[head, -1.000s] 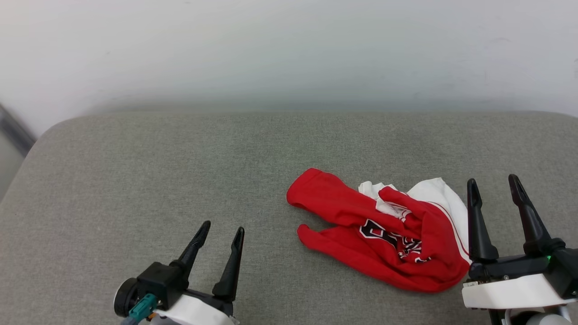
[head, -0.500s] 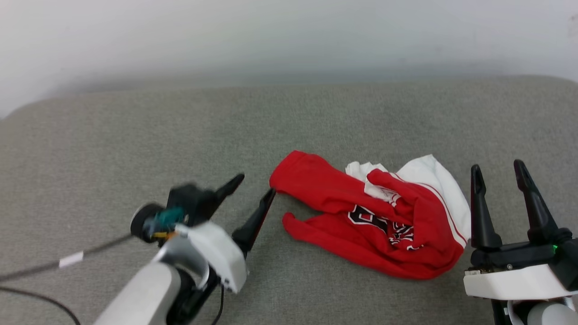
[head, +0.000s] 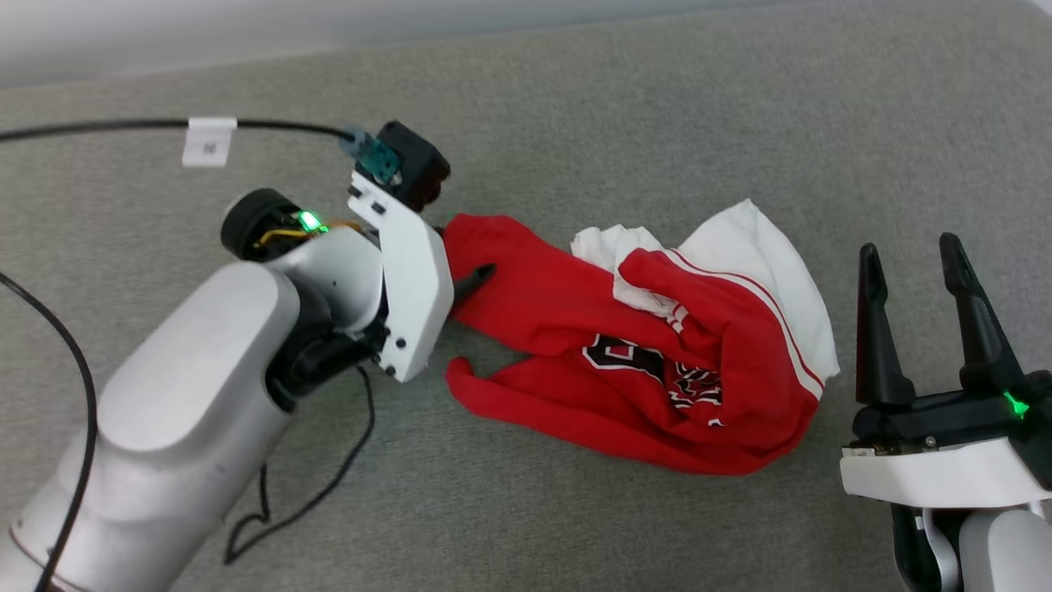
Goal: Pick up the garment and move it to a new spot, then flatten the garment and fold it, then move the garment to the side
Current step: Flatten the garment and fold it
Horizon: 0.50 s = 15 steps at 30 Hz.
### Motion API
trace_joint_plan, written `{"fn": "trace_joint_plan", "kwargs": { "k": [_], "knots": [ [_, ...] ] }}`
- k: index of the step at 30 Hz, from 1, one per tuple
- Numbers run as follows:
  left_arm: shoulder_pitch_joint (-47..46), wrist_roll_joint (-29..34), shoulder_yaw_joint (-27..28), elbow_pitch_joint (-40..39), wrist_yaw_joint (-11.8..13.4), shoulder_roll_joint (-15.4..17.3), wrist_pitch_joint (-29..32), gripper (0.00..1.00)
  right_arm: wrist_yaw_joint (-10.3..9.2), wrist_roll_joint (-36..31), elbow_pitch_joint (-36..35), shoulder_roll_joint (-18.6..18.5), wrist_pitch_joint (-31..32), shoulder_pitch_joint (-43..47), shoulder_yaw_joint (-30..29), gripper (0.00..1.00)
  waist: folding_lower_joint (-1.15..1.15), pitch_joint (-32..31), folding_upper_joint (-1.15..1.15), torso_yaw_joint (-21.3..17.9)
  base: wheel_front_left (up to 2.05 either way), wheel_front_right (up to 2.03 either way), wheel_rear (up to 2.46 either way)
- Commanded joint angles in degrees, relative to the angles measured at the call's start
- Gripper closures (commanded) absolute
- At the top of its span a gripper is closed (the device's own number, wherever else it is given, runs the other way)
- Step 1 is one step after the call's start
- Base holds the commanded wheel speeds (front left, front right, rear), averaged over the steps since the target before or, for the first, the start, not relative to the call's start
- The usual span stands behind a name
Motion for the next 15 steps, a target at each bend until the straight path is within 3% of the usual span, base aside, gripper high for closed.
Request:
{"fn": "trace_joint_plan", "kwargs": {
  "k": [1, 12, 13, 14, 15],
  "knots": [
    [-1.87, -0.61, -0.79, 1.21, 0.02, 0.94, 1.13, 0.0, -0.02, 0.36, 0.02, 0.11, -0.13, -1.02, 0.5, 0.0, -0.01, 2.44, 0.0, -2.16, 0.0, 0.0, 0.0],
    [-7.29, -2.9, -13.03, 10.33, -0.02, 3.74, 5.67, 0.0, -0.02, 2.06, 0.31, 0.1, -0.13, -2.66, 1.53, 0.0, -0.01, 5.35, 0.0, -4.5, 0.0, 0.0, 0.0],
    [-6.96, -3.71, -14.21, 10.69, -0.03, 3.89, 6.3, 0.85, -0.02, 2.02, 0.33, 0.1, -0.13, -2.68, 1.58, 0.0, -0.01, 5.41, 0.0, -4.53, 0.0, 0.0, 0.0],
    [-6.76, -4.47, -15.41, 10.59, -0.04, 4.03, 6.25, 1.0, -0.02, 2.02, 0.37, 0.11, -0.13, -2.67, 1.57, 0.0, -0.01, 5.45, 0.0, -4.51, 0.0, 0.0, 0.0],
    [-6.69, -5.22, -16.07, 10.59, -0.04, 4.21, 5.77, 1.0, -0.02, 2.05, 0.41, 0.1, -0.13, -2.65, 1.44, 0.0, -0.01, 5.48, 0.0, -4.43, 0.0, 0.0, 0.0]
  ]
}}
